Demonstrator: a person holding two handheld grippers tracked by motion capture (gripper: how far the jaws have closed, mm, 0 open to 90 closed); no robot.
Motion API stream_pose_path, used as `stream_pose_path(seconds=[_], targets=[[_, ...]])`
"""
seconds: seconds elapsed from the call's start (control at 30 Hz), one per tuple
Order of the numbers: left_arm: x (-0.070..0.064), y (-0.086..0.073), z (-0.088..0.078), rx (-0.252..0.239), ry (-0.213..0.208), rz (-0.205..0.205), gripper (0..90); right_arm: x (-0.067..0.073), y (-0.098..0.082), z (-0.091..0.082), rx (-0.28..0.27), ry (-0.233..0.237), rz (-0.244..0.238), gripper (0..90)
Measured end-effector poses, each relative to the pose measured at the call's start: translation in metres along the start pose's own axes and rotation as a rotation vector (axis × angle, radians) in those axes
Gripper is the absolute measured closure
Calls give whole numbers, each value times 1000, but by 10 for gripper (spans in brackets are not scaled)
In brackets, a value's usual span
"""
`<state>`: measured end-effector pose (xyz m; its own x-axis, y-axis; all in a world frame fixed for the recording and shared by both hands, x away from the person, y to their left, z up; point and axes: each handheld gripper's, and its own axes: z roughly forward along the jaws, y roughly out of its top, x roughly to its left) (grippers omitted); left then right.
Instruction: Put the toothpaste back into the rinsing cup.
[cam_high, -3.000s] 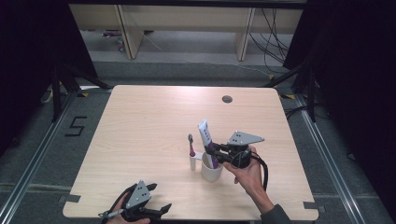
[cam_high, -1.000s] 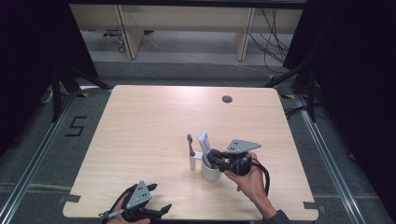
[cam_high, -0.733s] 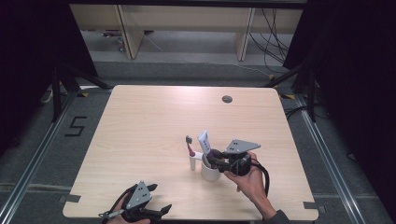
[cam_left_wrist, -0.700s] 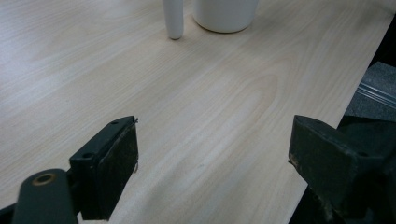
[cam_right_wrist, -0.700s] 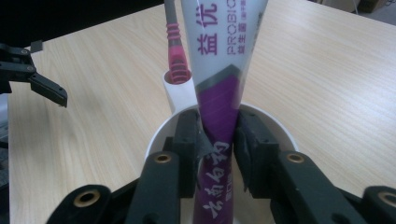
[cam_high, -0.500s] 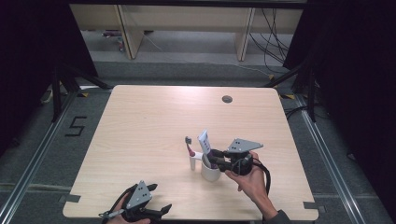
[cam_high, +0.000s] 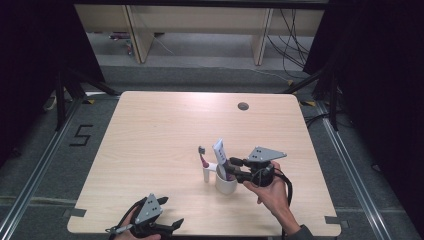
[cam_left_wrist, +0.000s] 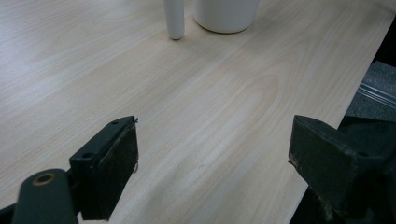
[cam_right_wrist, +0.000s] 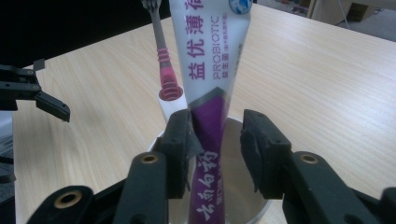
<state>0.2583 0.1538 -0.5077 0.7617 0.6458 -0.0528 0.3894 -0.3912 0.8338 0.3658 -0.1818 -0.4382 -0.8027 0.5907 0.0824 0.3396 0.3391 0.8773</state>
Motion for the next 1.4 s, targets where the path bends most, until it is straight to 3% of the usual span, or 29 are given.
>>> stream_pose_path(seconds=[0.23, 0.33, 0.37, 0.4, 0.5, 0.57, 0.63, 0.7, 0.73, 0.77, 0.8, 0.83, 0.93, 0.97, 1.0, 1.2, 1.3, 1.4], targets=[[0, 0, 0, 1, 1, 2, 155, -1, 1, -4, -29, 10, 32, 546], [0, 0, 0, -10, 3, -5, 155, -2, 2, -7, -29, -8, 21, 538], [0, -1, 0, -6, -1, -2, 155, -2, 2, -7, -39, 8, 30, 535], [0, -1, 0, -6, 0, -1, 154, -4, 2, -8, -46, -2, 1, 534], [0, 1, -1, -1, 3, -1, 155, -2, 2, -12, -23, 1, 62, 530], [0, 0, 0, 1, 3, 1, 155, -5, 3, -13, -39, -6, 43, 517], [0, -1, -1, -1, 5, -7, 155, -5, 3, -13, -43, 5, 57, 517], [0, -1, -2, 4, 8, -5, 155, -8, 3, -14, -46, -12, 20, 517], [0, -1, -2, 4, 11, -7, 154, -7, 4, -16, -32, -1, 51, 517], [1, -1, -3, 15, 13, 6, 155, -7, 4, -16, -35, 7, 49, 517], [1, -1, -3, 16, 10, 7, 155, -9, 5, -16, -52, -15, 26, 517], [1, -1, -3, 13, 9, 6, 155, -8, 5, -17, -37, 0, 47, 516], [0, -2, -3, 1, 13, -6, 155, -11, 7, -19, -60, -12, 46, 507], [0, -2, -3, -1, 15, -9, 155, -13, 7, -21, -59, -27, 19, 505], [0, -2, -3, -1, 15, -8, 155, -12, 7, -21, -60, -10, 63, 501], [0, -2, -3, 1, 14, -7, 155, -19, 7, -26, -69, -35, 48, 483], [0, -2, -3, -1, 15, -9, 155, -21, 6, -28, -71, -43, 80, 473], [0, -2, -3, -1, 12, -9, 154, -24, 5, -31, -81, -53, 76, 463]])
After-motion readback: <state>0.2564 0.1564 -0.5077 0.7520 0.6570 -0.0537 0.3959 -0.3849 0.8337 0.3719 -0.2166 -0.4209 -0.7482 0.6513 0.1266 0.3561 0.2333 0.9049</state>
